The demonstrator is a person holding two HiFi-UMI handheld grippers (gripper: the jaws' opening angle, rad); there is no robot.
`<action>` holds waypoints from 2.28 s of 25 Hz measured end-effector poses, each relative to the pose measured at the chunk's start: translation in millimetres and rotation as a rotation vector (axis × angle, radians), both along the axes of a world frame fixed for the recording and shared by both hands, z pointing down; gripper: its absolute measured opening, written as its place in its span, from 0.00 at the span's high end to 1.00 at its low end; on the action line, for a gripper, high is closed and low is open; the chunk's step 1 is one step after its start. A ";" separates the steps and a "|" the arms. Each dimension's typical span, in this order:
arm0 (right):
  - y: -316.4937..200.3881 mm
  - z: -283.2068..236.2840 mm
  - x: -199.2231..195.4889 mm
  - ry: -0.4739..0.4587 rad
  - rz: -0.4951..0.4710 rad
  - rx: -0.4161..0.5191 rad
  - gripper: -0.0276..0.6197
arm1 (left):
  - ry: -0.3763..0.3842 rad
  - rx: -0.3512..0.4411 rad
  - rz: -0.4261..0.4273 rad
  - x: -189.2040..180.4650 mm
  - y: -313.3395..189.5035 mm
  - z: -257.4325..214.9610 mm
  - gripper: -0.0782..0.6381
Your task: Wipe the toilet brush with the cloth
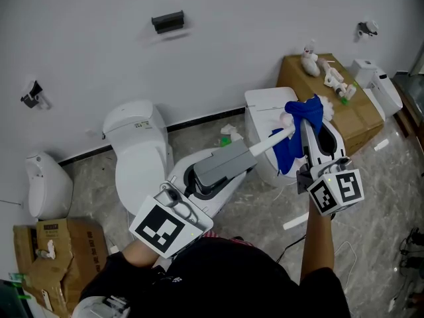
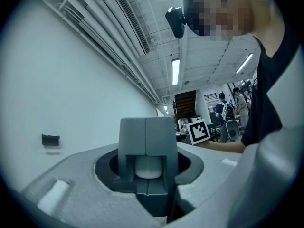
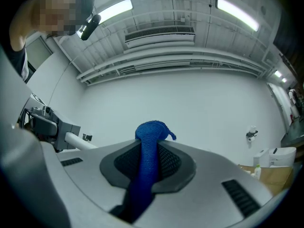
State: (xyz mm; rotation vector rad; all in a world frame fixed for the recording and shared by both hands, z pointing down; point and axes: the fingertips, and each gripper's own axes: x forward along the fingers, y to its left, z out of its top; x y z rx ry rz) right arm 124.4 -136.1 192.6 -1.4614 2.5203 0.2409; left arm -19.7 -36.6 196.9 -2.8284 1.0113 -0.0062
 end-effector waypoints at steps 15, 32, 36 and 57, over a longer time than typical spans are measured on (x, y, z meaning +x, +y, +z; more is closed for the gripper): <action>-3.5 3.4 14.8 0.008 0.054 -0.002 0.86 | 0.013 -0.016 0.011 0.5 0.4 -1.3 0.67; -3.3 6.7 23.9 -0.017 0.083 -0.010 0.86 | 0.003 -0.016 0.022 0.4 -0.1 2.1 0.67; -0.3 5.7 22.5 -0.025 0.066 -0.012 0.86 | 0.000 -0.005 0.022 0.8 -1.9 4.1 0.67; 21.5 17.0 -13.0 -0.022 -0.075 -0.049 0.86 | -0.040 -0.006 -0.023 -5.2 -25.2 21.2 0.67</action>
